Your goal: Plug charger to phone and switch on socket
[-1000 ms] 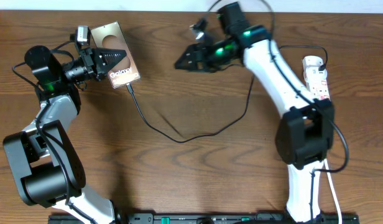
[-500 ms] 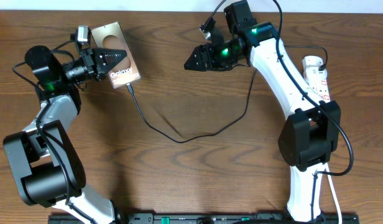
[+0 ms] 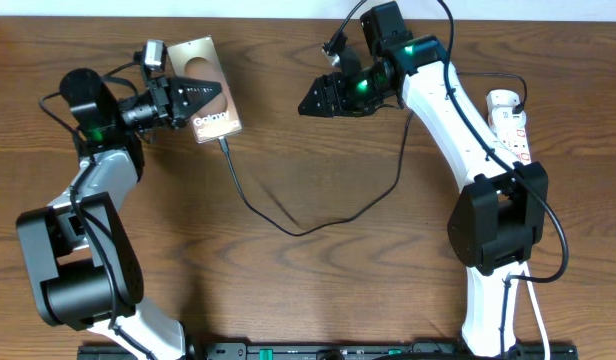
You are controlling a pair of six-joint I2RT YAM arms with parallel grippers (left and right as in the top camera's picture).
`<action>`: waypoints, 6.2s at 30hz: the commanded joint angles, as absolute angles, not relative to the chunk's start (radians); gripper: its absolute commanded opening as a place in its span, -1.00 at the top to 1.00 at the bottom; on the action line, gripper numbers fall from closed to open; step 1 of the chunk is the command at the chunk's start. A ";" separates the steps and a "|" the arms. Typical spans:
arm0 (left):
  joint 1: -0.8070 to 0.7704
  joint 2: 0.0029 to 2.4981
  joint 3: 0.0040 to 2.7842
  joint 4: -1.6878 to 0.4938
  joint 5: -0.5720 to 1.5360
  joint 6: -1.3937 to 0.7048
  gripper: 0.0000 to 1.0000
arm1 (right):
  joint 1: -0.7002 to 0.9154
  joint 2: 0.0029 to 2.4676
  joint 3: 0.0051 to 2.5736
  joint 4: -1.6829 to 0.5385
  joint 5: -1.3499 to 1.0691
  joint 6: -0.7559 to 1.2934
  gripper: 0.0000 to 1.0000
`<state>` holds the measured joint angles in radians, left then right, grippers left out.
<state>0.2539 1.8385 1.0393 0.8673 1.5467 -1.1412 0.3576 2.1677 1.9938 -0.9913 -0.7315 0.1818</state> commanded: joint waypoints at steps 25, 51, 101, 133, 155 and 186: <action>0.193 1.830 0.856 0.876 1.506 -1.050 0.86 | 0.368 2.141 2.001 -1.018 -0.731 0.155 -0.31; 0.193 1.831 0.750 0.654 1.348 -0.802 0.86 | 0.368 2.141 2.001 -1.038 -0.731 0.133 -0.31; -0.115 1.921 0.752 0.289 0.978 -0.528 0.66 | 0.368 2.141 2.001 -1.070 -0.679 0.120 -0.31; 0.084 1.877 0.811 -0.058 0.646 -0.387 -0.38 | 0.366 2.141 2.001 -1.067 -0.593 0.104 -0.32; 0.084 1.862 0.815 -0.194 0.344 -0.352 -0.41 | 0.358 2.140 2.001 -1.073 -0.329 0.134 -0.27; 0.175 1.229 0.962 -0.456 0.301 -0.340 -0.79 | -0.301 1.949 2.000 -1.288 -0.112 0.224 -0.27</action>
<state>0.1699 1.2308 0.9581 -0.4496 0.3107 -0.3534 -0.2779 1.9385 2.0109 -1.2785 -0.1589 0.2096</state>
